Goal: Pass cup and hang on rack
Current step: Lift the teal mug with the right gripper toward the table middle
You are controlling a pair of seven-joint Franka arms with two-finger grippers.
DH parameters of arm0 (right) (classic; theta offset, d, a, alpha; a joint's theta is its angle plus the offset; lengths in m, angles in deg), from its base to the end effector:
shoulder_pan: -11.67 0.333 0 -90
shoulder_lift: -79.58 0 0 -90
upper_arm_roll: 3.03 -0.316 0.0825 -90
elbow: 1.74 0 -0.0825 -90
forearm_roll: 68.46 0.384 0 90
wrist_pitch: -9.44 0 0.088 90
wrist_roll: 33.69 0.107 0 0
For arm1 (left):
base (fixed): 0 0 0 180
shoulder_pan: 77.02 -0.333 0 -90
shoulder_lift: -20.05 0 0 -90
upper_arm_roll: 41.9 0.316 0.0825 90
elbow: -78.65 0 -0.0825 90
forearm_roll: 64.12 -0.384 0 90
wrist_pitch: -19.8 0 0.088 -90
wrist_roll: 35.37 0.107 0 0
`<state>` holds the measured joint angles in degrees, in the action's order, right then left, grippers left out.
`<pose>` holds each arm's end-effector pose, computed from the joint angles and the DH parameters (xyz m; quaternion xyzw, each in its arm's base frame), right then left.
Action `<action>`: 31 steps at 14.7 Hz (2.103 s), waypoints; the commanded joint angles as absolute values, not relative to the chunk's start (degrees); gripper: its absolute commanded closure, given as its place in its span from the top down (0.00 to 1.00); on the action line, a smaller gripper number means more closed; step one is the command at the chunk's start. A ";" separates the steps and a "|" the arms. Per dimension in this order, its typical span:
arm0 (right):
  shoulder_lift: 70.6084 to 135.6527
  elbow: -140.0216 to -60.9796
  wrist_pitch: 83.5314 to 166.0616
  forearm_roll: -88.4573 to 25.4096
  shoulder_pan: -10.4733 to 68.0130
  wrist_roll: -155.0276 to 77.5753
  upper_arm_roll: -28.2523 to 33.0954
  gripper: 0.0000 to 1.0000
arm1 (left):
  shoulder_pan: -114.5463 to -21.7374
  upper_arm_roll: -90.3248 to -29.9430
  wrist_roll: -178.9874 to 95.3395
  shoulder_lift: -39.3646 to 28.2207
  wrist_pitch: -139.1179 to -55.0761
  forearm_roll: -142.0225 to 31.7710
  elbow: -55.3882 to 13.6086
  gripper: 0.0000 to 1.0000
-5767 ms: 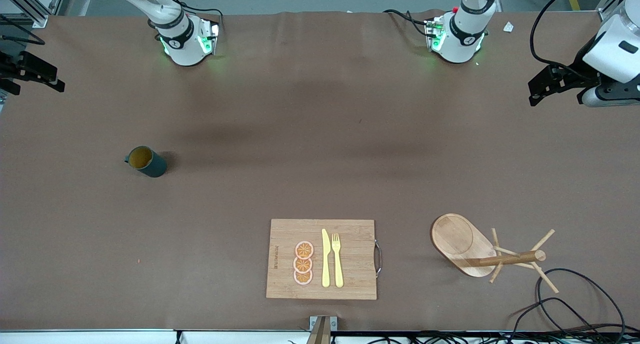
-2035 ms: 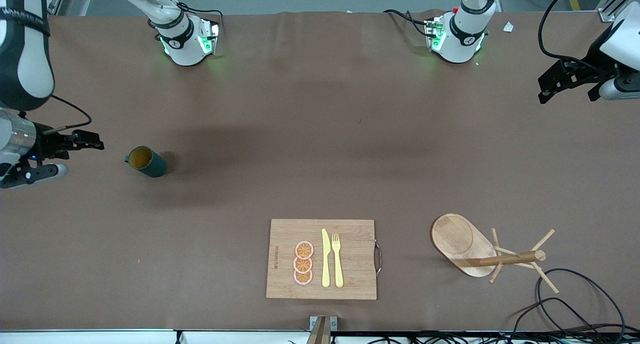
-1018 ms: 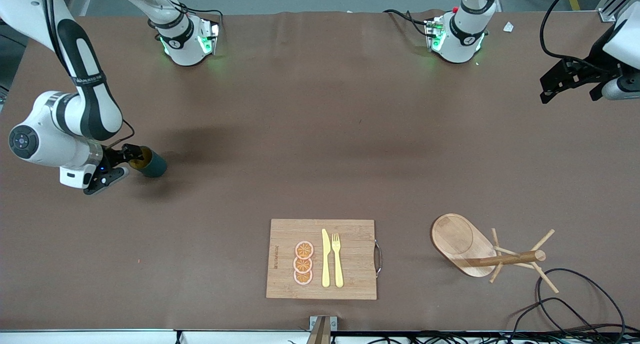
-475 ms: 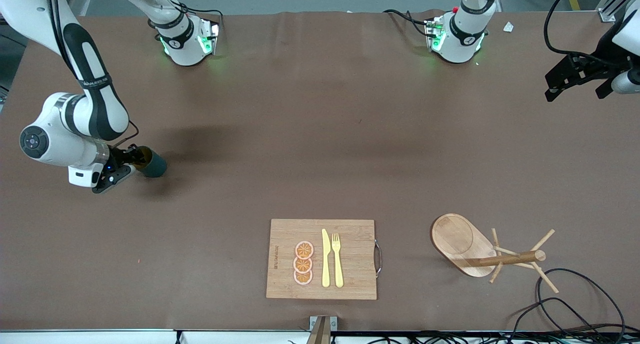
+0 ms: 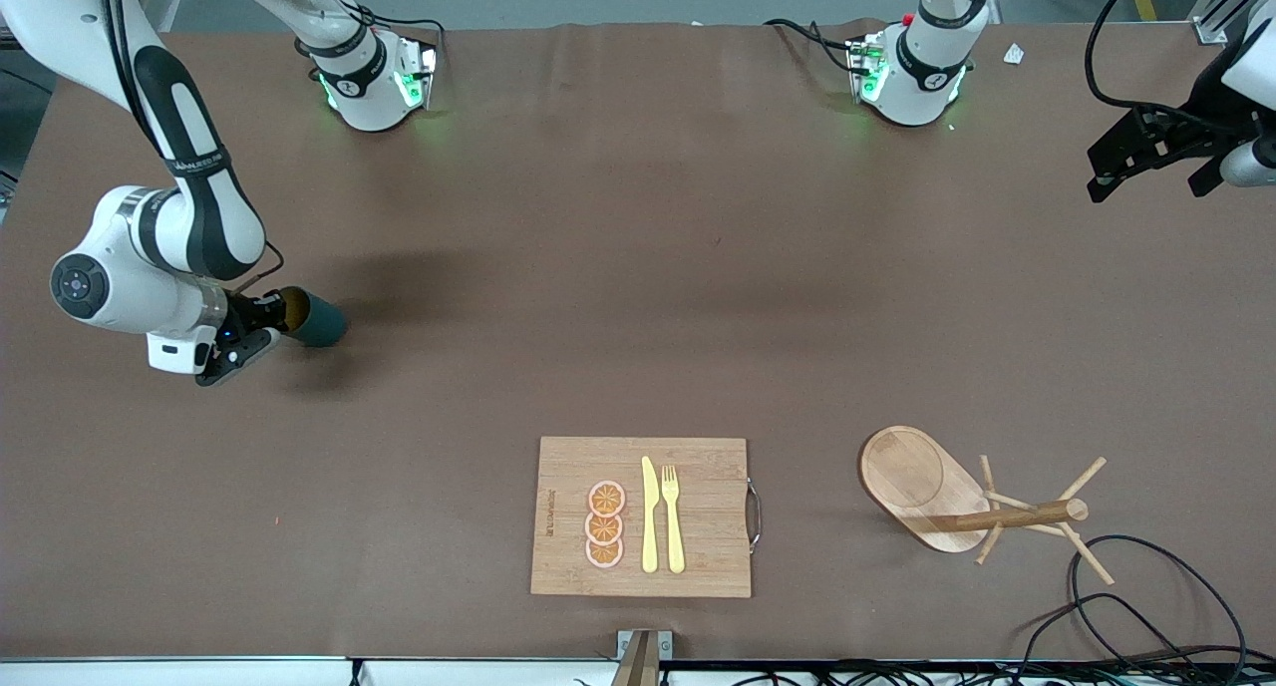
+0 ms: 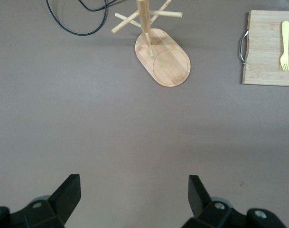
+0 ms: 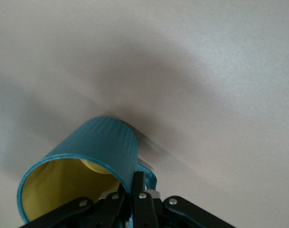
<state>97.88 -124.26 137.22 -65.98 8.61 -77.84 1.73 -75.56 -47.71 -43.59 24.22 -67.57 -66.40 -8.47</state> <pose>0.5409 -0.0731 0.2381 -0.9485 -0.2960 0.1004 0.0515 0.5224 -0.0647 0.6832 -0.9989 -0.0099 -0.0412 0.0181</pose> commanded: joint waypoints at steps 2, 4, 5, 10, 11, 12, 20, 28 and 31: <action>94.00 -123.47 132.23 -64.94 12.27 -70.63 1.72 0.00 | -75.70 -46.82 -42.58 24.44 -66.95 -66.58 -7.93 1.00; 92.07 -123.47 129.86 -64.85 15.26 -64.23 1.63 0.00 | -75.70 -46.82 -42.58 24.44 -66.95 -66.58 -7.93 1.00; 91.10 -123.56 129.15 -64.85 17.36 -60.36 1.63 0.00 | -75.70 -46.82 -42.58 24.44 -66.95 -66.67 -7.93 1.00; 89.42 -123.56 127.74 -60.91 27.21 -44.45 1.72 0.00 | -75.70 -46.82 -42.58 24.44 -66.95 -66.67 -7.93 1.00; 89.42 -123.56 127.83 -60.81 29.49 -40.33 1.72 0.00 | -75.70 -46.82 -42.58 24.44 -66.95 -66.67 -7.93 1.00; 89.42 -123.38 128.26 -60.81 32.56 -35.07 1.72 0.00 | -75.70 -46.82 -42.58 24.36 -66.95 -66.67 -7.93 1.00; 94.59 -117.08 134.59 -60.64 51.47 0.45 1.72 0.00 | -75.61 -46.82 -42.67 24.01 -66.95 -66.75 -7.93 1.00; 105.85 -105.72 137.83 -56.17 60.36 16.67 1.81 0.00 | -75.44 -46.91 -42.76 23.04 -67.73 -66.58 -7.93 1.00; 108.14 -105.72 141.18 -55.80 62.20 19.03 1.81 0.00 | -75.61 -46.91 -42.67 22.51 -68.44 -66.49 -7.93 1.00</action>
